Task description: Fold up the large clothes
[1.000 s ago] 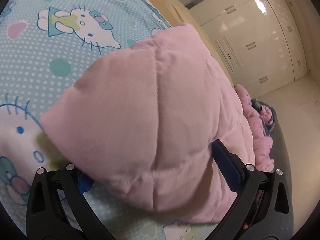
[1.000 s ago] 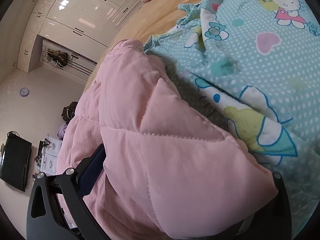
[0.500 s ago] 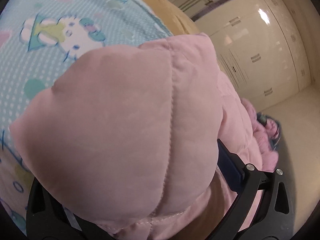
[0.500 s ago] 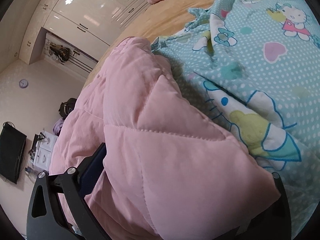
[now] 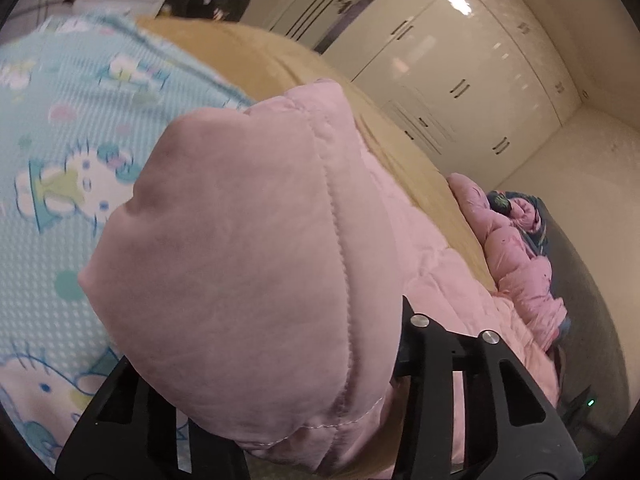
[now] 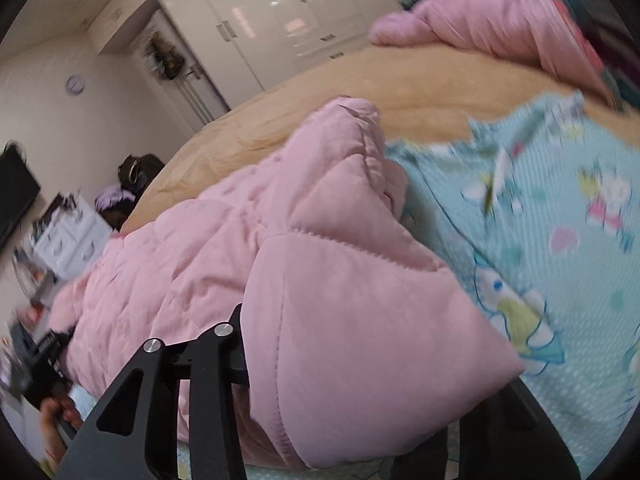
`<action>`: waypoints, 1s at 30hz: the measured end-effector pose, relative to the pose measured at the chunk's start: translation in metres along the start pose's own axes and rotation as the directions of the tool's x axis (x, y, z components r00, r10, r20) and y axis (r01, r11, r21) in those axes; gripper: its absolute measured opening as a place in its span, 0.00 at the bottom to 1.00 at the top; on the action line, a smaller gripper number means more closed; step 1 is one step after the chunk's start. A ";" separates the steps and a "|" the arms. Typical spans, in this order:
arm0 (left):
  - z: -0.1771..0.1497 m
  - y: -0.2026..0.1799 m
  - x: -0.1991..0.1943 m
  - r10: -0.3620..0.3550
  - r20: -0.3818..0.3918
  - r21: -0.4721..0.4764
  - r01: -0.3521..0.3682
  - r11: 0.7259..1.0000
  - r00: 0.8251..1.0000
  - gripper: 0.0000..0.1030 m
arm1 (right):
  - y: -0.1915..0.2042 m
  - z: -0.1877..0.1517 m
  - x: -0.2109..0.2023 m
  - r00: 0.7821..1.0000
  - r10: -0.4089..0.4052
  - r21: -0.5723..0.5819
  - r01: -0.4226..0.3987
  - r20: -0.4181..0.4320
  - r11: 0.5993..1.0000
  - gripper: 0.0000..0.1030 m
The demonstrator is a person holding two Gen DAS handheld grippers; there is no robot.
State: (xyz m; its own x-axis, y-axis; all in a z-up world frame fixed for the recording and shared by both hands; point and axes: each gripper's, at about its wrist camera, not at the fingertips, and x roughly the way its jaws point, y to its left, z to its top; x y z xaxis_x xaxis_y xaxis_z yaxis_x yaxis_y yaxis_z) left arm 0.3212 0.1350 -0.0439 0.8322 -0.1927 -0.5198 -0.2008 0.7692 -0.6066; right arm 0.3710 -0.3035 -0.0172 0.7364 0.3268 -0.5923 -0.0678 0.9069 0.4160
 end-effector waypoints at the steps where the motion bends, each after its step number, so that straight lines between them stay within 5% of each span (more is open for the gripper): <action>1: 0.003 -0.006 -0.002 -0.002 0.007 0.016 0.002 1.000 1.000 0.32 | 0.010 0.003 -0.005 1.000 0.005 -0.033 -0.005 0.015 0.999 0.37; 13: 0.008 -0.030 -0.068 -0.067 0.087 0.165 0.052 0.985 0.994 0.31 | 0.074 0.002 -0.064 0.987 0.090 -0.295 -0.048 0.131 0.954 0.30; 30: -0.039 -0.022 -0.153 -0.065 0.139 0.249 0.029 0.968 0.988 0.31 | 0.069 -0.059 -0.140 0.976 0.162 -0.318 -0.109 0.143 0.942 0.30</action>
State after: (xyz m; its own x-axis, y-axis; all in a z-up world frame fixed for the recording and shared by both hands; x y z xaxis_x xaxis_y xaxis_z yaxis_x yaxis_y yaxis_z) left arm 0.1781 0.1238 0.0258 0.9072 -0.1562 -0.3907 -0.0416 0.8907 -0.4527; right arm 0.2236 -0.2712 0.0537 0.8045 0.4275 -0.4123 -0.3583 0.9030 0.2371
